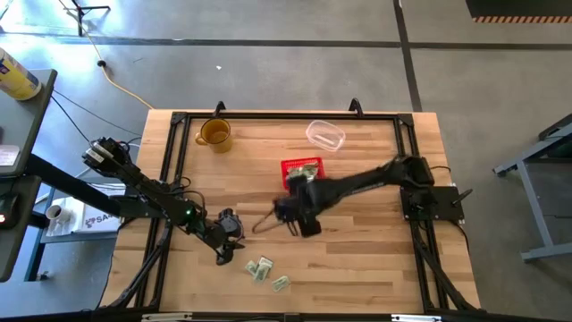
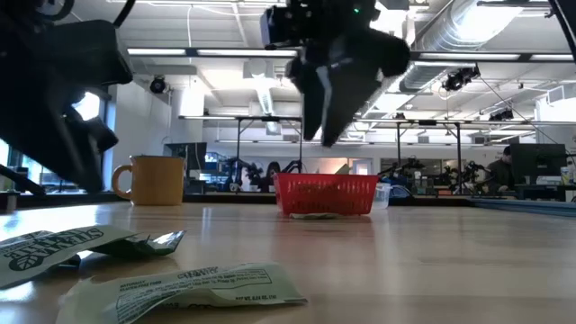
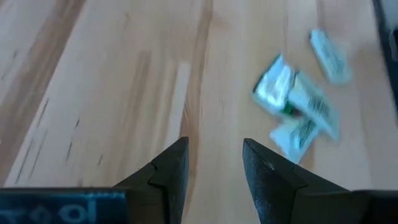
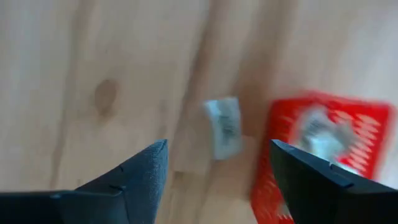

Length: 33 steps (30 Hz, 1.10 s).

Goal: Pick and place items into bin
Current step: Put the white packet into the red basket

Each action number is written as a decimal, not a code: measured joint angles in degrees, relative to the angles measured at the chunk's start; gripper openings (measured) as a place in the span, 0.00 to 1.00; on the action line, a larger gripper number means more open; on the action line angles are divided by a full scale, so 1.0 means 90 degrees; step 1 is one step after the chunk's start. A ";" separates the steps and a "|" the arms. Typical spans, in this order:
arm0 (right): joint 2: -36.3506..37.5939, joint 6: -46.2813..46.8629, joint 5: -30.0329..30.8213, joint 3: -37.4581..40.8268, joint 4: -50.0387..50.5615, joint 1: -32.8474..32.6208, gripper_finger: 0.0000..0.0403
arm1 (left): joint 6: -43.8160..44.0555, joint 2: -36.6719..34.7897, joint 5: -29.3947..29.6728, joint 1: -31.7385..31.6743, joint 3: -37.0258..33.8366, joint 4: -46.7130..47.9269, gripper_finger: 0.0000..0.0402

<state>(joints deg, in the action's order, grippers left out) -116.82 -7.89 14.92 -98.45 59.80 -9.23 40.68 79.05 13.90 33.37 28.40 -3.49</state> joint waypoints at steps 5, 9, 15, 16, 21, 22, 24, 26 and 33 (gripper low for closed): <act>-0.0586 -0.0119 -0.0009 0.0002 -0.0504 -0.0083 0.67 | 0.0353 0.0000 0.0179 0.0003 0.0037 -0.0013 0.46; -0.0808 -0.0006 -0.0559 0.0004 -0.0764 0.0293 0.67 | 0.0370 0.0000 0.0200 0.0001 0.0085 0.0011 0.46; -0.1013 -0.0179 -0.0972 0.0000 -0.0595 0.0703 0.67 | 0.0370 0.0000 0.0203 0.0001 0.0087 0.0075 0.46; -0.1025 -0.0176 -0.1037 0.0000 -0.0573 0.0740 0.67 | 0.0367 0.0000 0.0206 0.0001 0.0087 0.0075 0.46; -0.1124 -0.0208 -0.1044 0.0000 -0.0674 0.0791 0.65 | 0.0344 0.0000 0.0212 0.0001 0.0087 0.0159 0.46; -0.1150 -0.0204 -0.1047 0.0000 -0.0672 0.0789 0.64 | 0.0332 0.0000 0.0212 0.0001 0.0087 0.0210 0.46; -0.1250 -0.0116 -0.1041 -0.0007 -0.0682 0.0783 0.62 | 0.0287 0.0000 0.0212 0.0001 0.0087 0.0357 0.46; -0.1346 0.0030 -0.1052 -0.0027 -0.0658 0.0762 0.59 | 0.0277 0.0000 0.0212 0.0001 0.0087 0.0507 0.46; -0.1429 0.0370 -0.1060 -0.0036 -0.0480 0.0672 0.42 | 0.0264 0.0000 0.0210 0.0001 0.0087 0.0763 0.46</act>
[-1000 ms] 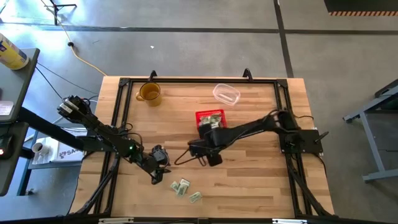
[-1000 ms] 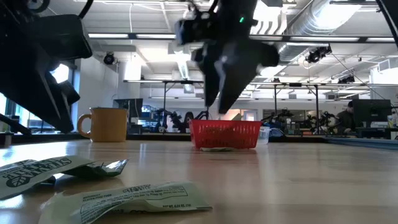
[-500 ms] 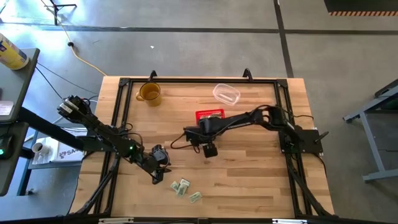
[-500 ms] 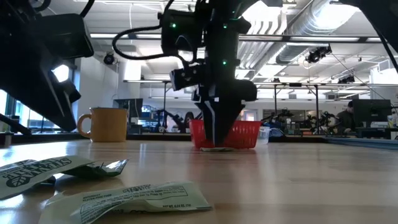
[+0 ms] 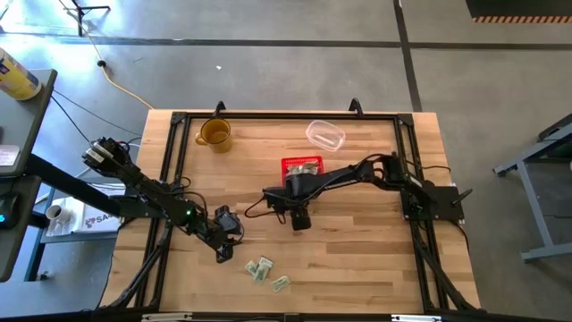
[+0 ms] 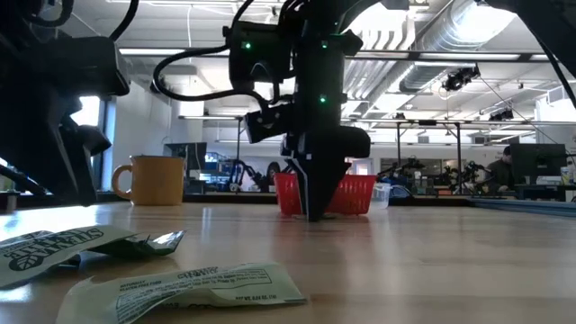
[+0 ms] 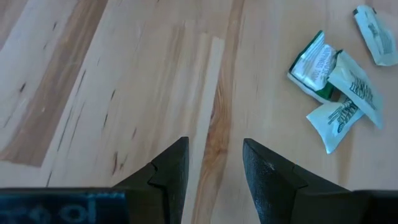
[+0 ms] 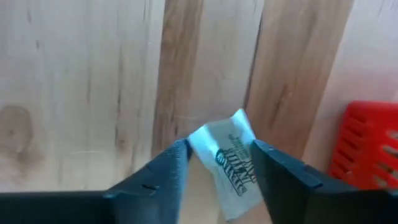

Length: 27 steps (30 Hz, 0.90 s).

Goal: Pick and place items into bin
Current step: Put the white packet into the red basket

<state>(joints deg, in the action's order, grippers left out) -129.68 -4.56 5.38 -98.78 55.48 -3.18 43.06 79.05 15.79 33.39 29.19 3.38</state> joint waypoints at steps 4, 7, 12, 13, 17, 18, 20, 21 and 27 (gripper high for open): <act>-0.0037 0.0280 -0.0390 0.0002 0.0112 0.0010 0.22 | -0.0086 0.0000 0.0000 0.0000 0.0000 -0.0023 0.46; -0.0029 0.0307 -0.0568 0.0005 0.0176 -0.0039 0.05 | -0.0086 0.0000 0.0000 0.0000 0.0000 -0.0030 0.46; 0.0297 0.0741 -0.0656 0.0083 0.0605 -0.0408 0.03 | -0.0086 0.0000 0.0000 0.0000 0.0000 -0.0028 0.46; 0.0425 0.0825 -0.0540 0.0090 0.0679 -0.0499 0.02 | -0.0086 0.0000 0.0000 0.0000 0.0000 -0.0030 0.46; 0.1241 0.1114 0.0472 0.0024 0.1011 -0.0651 0.01 | -0.0086 0.0000 -0.0002 0.0000 0.0000 -0.0052 0.46; 0.1372 0.1155 0.0683 0.0024 0.1145 -0.0589 0.01 | -0.0086 -0.0001 -0.0001 0.0000 0.0000 -0.0059 0.46; 0.1502 0.1151 0.1162 0.0042 0.1316 -0.0348 0.01 | -0.0083 -0.0002 -0.0002 0.0000 0.0000 -0.0092 0.46; 0.1525 0.1134 0.1375 0.0052 0.1327 -0.0171 0.01 | -0.0083 -0.0001 -0.0002 0.0000 0.0000 -0.0105 0.46; 0.1568 0.0287 0.2175 0.0035 0.0518 0.1005 0.04 | -0.0061 -0.0002 0.0000 0.0000 0.0000 -0.0547 0.46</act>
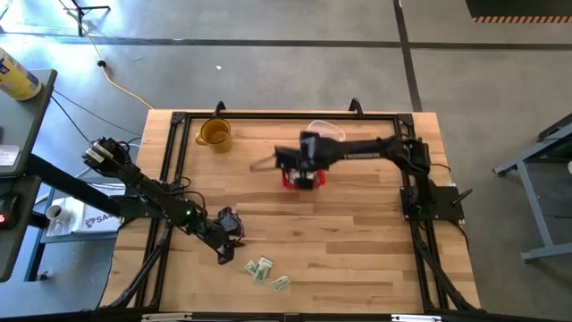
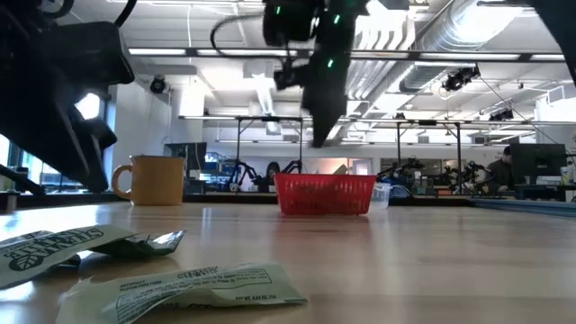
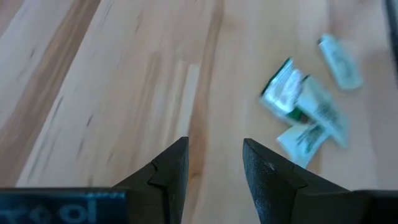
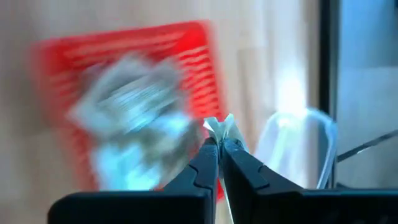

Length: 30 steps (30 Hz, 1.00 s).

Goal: Pick and place items into bin
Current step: Put the white packet into the red basket

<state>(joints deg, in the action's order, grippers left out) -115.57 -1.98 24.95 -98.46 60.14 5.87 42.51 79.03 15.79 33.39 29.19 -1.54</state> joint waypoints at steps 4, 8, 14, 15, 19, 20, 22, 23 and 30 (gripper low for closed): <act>-0.0014 0.0029 -0.0880 0.0001 -0.0272 0.0415 0.13 | 0.0180 -0.0001 0.0000 0.0000 0.0000 -0.0235 0.46; -0.0005 0.0526 -0.1343 0.0007 0.0382 0.0276 0.31 | 0.0480 -0.0001 -0.0004 0.0000 0.0000 -0.0183 0.46; 0.0182 0.0631 -0.1565 0.0004 0.0687 -0.0605 0.57 | -0.0015 0.0009 -0.0543 0.0002 -0.0002 -0.0576 0.46; 0.0227 0.0542 -0.1533 0.0001 0.0686 -0.0867 0.60 | -0.0277 0.0051 -0.0724 0.0008 0.0000 -0.0740 0.46; 0.0284 0.0584 -0.1334 -0.0001 0.0800 -0.1905 0.69 | -0.1173 0.0240 -0.0828 0.0146 0.0013 -0.1399 0.46; 0.0284 0.0691 -0.1312 -0.0001 0.0863 -0.2121 0.71 | -0.1346 0.0333 -0.0818 0.0188 0.0097 -0.1447 0.46; 0.0260 0.0994 -0.1274 -0.0001 0.0930 -0.2503 0.74 | -0.1566 0.0522 -0.0817 0.0279 0.0307 -0.1272 0.47; 0.0249 0.1178 -0.1221 -0.0001 0.0940 -0.2671 0.75 | -0.1651 0.0665 -0.0816 0.0333 0.0457 -0.1159 0.49; 0.0224 0.2429 -0.0681 -0.0001 0.1157 -0.3418 0.80 | -0.1983 0.1926 -0.0649 0.0509 0.1825 0.0160 0.69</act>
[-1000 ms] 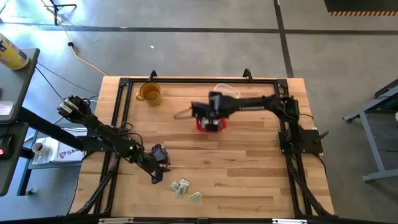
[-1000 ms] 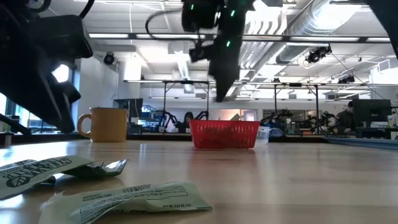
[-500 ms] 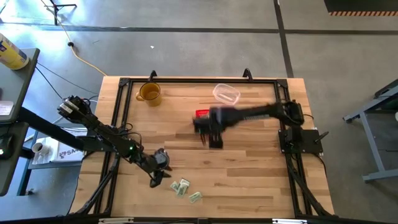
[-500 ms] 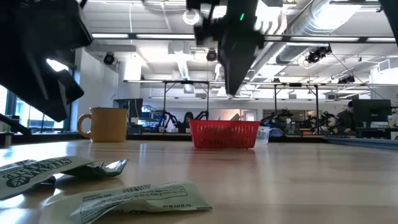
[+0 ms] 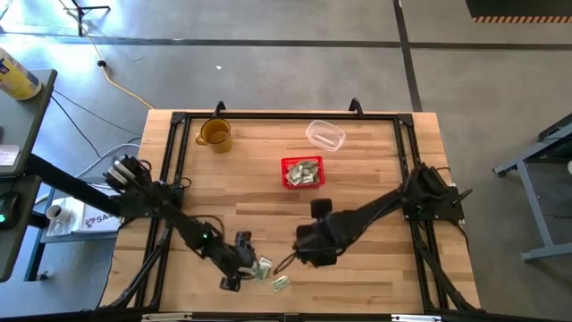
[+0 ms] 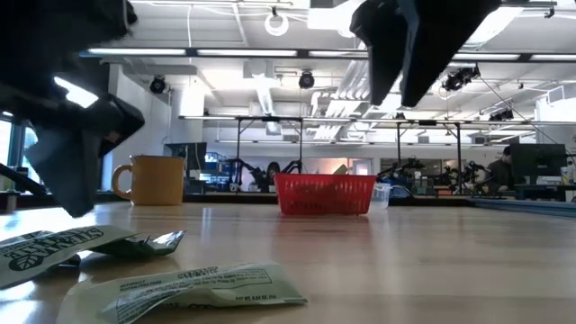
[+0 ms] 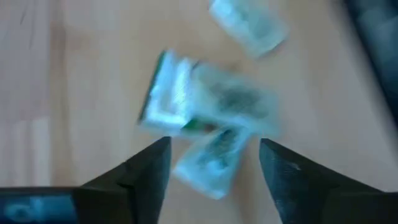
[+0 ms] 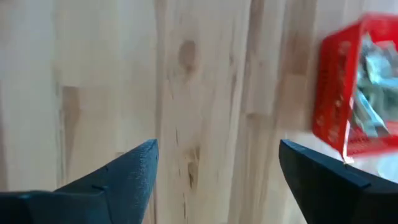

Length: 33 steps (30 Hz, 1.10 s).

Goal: Pick and place items into bin
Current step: Put the white packet into the red basket

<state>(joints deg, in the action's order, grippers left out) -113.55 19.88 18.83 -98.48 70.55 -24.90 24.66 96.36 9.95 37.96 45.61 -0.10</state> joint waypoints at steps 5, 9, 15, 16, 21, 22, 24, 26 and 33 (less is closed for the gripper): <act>-0.0001 0.0602 0.0392 0.0002 0.0272 -0.0362 0.80 | -0.0103 0.0575 -0.0217 -0.0108 0.0543 0.0725 0.76; 0.0004 0.1213 0.0655 0.0072 0.0542 -0.0625 0.80 | -0.0117 0.0714 -0.0520 -0.0246 0.0602 0.0870 0.63; 0.0058 0.2479 0.0515 0.0981 0.0967 -0.1174 0.80 | -0.0496 0.0428 -0.0747 -0.0534 0.0606 0.1573 0.10; 0.0060 0.2650 0.0403 0.1170 0.0980 -0.1292 0.80 | -0.0638 0.0342 -0.0805 -0.0587 0.0597 0.1843 0.06; 0.0060 0.3471 -0.0018 0.1881 0.0951 -0.1716 0.80 | -0.1822 -0.0201 -0.0398 -0.1367 0.0607 0.3546 0.11; 0.0060 0.3598 -0.0048 0.1946 0.0933 -0.1762 0.80 | -0.2191 -0.0304 -0.0239 -0.1626 0.0696 0.3805 0.11; 0.0060 0.3862 -0.0050 0.2037 0.0818 -0.1821 0.80 | -0.2874 -0.0513 -0.0044 -0.2248 0.0996 0.4178 0.07; 0.0062 0.4184 0.0066 0.2069 0.0808 -0.1842 0.80 | -0.3504 -0.0595 -0.0038 -0.2904 0.1340 0.4323 0.06; 0.0065 0.4913 0.0524 0.2081 0.0818 -0.1789 0.80 | -0.4794 -0.0465 -0.0632 -0.4869 0.2780 0.3572 0.06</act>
<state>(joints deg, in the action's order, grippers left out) -112.97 64.10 23.55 -79.75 77.91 -41.00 -18.49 92.18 4.27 -5.85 70.63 32.05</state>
